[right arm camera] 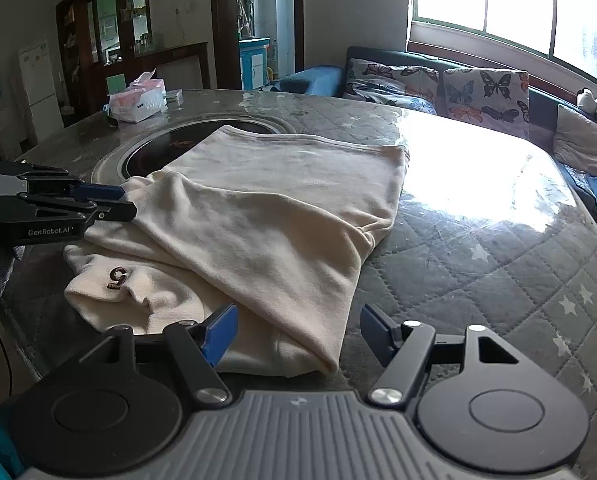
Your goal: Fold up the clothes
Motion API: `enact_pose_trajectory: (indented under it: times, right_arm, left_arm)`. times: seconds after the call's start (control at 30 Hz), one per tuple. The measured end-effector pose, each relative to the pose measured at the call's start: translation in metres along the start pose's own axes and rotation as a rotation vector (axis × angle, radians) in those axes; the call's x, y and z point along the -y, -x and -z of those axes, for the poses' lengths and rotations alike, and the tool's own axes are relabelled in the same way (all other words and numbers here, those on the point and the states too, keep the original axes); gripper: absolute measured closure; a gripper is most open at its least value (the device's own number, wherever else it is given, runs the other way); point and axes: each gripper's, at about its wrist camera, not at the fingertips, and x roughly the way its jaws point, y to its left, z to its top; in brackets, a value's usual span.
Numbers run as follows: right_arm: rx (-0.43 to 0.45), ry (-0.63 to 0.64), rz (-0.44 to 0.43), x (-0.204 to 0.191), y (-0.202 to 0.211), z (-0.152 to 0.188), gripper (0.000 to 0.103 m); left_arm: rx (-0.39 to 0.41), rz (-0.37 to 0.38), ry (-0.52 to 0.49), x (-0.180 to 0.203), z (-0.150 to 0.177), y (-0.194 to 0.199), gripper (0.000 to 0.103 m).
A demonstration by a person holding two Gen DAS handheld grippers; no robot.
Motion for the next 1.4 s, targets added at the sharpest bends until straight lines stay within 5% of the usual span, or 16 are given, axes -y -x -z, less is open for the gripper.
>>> enact_pose_trajectory:
  times: [0.13,0.37,0.63,0.77,0.87,1.17,1.4]
  right_arm:
    - [0.005,-0.001,0.002,-0.001,0.0,0.0,0.031]
    - [0.01,0.012,0.01,-0.001,-0.002,0.0,0.023]
    - [-0.002,0.025,0.007,0.001,0.0,-0.001,0.023]
    - [0.021,0.032,0.009,0.005,0.008,-0.009,0.023]
    - [0.053,0.026,0.005,0.009,0.008,-0.022,0.027]
    - [0.072,-0.019,-0.073,0.011,-0.03,-0.051,0.062]
    - [0.027,-0.045,-0.073,0.02,-0.059,-0.047,0.065]
  left_arm:
    - [0.012,0.006,0.03,-0.005,-0.004,0.004,0.098]
    - [0.08,0.064,0.11,-0.017,-0.027,0.037,0.099]
    - [-0.04,0.053,0.094,-0.024,-0.009,0.023,0.099]
    - [-0.021,0.043,0.049,-0.025,-0.01,0.029,0.096]
    - [0.001,0.032,0.049,-0.027,-0.017,0.03,0.096]
    - [-0.005,0.092,0.066,-0.015,-0.032,-0.008,0.096]
    - [-0.048,0.075,0.068,-0.019,-0.02,-0.031,0.096]
